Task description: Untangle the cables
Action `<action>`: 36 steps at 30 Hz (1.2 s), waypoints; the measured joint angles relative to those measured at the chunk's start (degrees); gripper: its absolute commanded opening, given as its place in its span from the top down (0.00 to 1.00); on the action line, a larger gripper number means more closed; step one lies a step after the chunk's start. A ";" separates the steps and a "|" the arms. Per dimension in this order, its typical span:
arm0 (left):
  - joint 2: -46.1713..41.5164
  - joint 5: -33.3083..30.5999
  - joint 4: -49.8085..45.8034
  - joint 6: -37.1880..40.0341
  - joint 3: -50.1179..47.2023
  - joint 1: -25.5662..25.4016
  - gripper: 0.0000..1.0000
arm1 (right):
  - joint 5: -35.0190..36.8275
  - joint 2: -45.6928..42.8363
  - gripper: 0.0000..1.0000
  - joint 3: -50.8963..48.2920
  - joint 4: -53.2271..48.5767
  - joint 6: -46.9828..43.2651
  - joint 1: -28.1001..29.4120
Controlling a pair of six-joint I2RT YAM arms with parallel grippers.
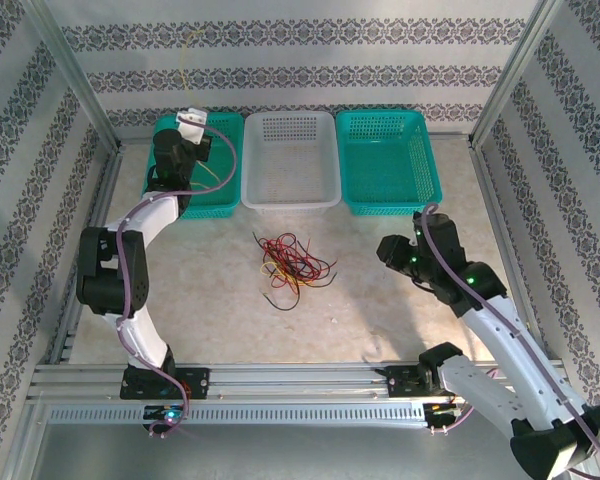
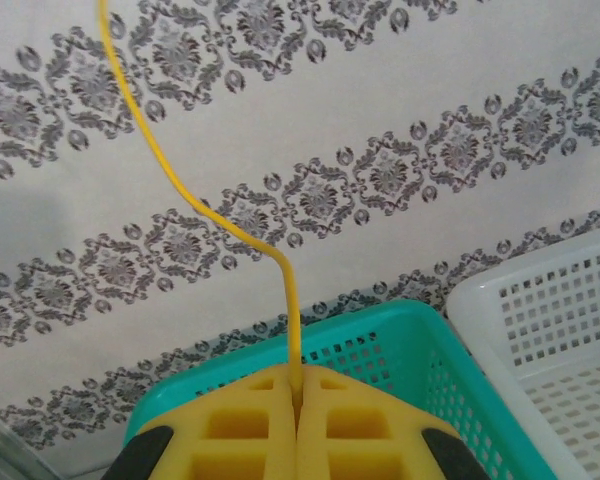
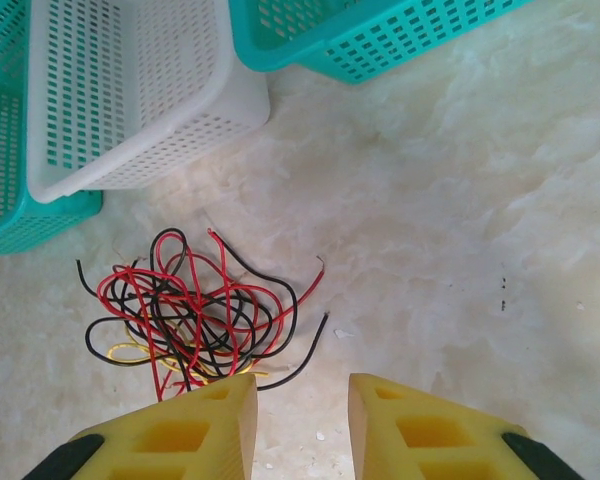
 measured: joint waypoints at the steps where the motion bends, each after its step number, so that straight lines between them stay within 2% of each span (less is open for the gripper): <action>1: 0.50 0.22 0.02 0.02 0.11 0.00 0.66 | -0.11 0.63 0.70 0.00 0.24 0.00 0.00; 3: 1.55 0.09 0.04 0.04 0.20 -0.09 0.39 | -0.24 1.53 0.70 0.00 0.72 0.00 0.00; 4: 2.16 -0.33 0.04 -0.11 0.20 -0.09 0.04 | -0.24 1.84 0.70 0.00 1.03 0.00 0.00; 5: 2.60 -0.68 0.17 -0.37 0.17 -0.09 0.01 | -0.33 2.08 0.70 0.00 1.29 0.00 0.00; 10: 2.54 -3.58 -0.37 -3.85 -0.35 -0.09 0.01 | -0.68 3.41 0.71 0.00 2.80 0.07 0.33; 15: -2.67 -6.56 -9.38 -11.87 1.29 -0.09 0.01 | -0.35 4.17 0.71 0.22 3.52 1.09 3.63; 20: -15.76 -1.51 -10.54 -21.84 -2.29 -0.09 0.01 | 0.85 4.24 0.70 1.14 3.61 1.77 8.70; 24: -23.63 5.38 -19.06 -32.70 0.33 -0.11 0.00 | 1.92 5.22 0.65 1.42 3.65 2.51 12.59; 27: -26.71 12.31 -24.28 -38.49 0.13 -0.59 0.14 | 2.58 7.43 0.62 1.42 4.24 2.82 15.78; 32: -33.81 20.04 -31.32 -46.88 -13.42 -5.05 0.35 | 3.72 13.94 0.59 2.32 6.32 2.93 21.97; 33: -35.08 20.85 -33.46 -47.93 -16.81 -6.47 0.37 | 3.93 15.85 0.52 2.97 6.93 2.86 23.30; 34: -36.35 20.94 -35.89 -48.43 -19.98 -8.07 0.42 | 4.11 17.68 0.50 3.72 7.52 2.60 24.44; 36: -39.17 20.50 -40.89 -49.18 -25.16 -11.47 0.63 | 4.37 21.14 0.50 5.11 8.74 2.54 26.21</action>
